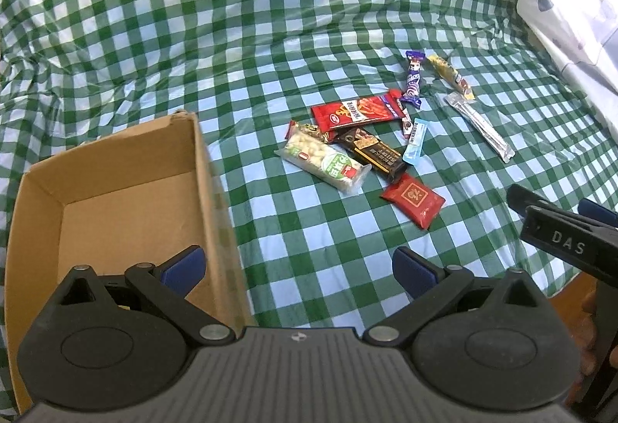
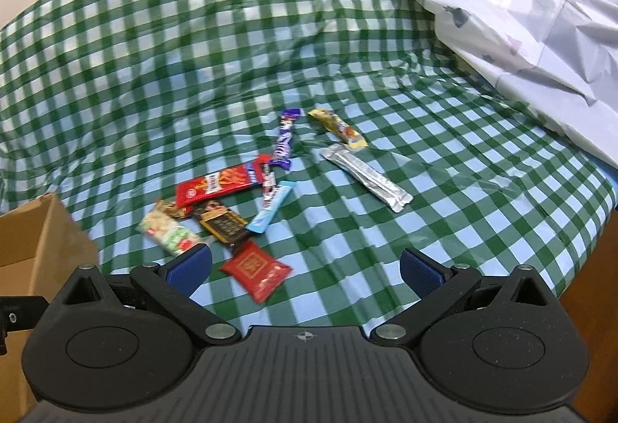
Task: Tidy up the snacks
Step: 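Move the left tool toward the snack pile while the right tool follows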
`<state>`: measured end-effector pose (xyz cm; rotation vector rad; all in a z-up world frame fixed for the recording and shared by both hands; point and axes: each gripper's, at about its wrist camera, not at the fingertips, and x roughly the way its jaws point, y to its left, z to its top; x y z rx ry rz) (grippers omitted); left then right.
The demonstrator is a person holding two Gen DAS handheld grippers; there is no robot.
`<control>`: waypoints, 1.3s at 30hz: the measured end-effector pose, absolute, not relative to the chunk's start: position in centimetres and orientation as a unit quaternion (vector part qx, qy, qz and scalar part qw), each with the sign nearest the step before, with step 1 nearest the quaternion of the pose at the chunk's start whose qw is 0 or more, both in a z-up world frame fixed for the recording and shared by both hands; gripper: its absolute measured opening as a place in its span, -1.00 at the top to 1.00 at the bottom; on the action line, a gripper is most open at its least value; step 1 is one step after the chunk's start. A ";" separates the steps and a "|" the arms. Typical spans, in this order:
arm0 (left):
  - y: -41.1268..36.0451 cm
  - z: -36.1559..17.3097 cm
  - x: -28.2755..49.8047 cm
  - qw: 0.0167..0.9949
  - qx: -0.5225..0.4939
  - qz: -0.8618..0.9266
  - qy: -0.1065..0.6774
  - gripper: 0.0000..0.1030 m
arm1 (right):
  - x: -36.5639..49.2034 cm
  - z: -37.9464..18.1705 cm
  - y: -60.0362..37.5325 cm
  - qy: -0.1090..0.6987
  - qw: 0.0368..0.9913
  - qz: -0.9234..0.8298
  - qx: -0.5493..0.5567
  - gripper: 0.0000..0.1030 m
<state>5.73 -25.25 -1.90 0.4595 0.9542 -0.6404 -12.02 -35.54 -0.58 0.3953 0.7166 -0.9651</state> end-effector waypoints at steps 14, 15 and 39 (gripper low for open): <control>-29.8 -4.1 7.7 0.810 0.235 -0.291 0.451 -1.00 | -12.4 -2.7 -40.1 0.338 0.792 -0.471 0.192 -0.99; -30.0 -4.3 7.7 0.810 0.236 -0.290 0.451 -0.99 | -12.4 -2.8 -40.3 0.339 0.791 -0.471 0.193 -0.99; -34.7 -6.0 12.9 0.814 0.252 -0.273 0.447 -1.00 | -11.5 -4.5 -44.0 0.335 0.794 -0.469 0.192 -0.99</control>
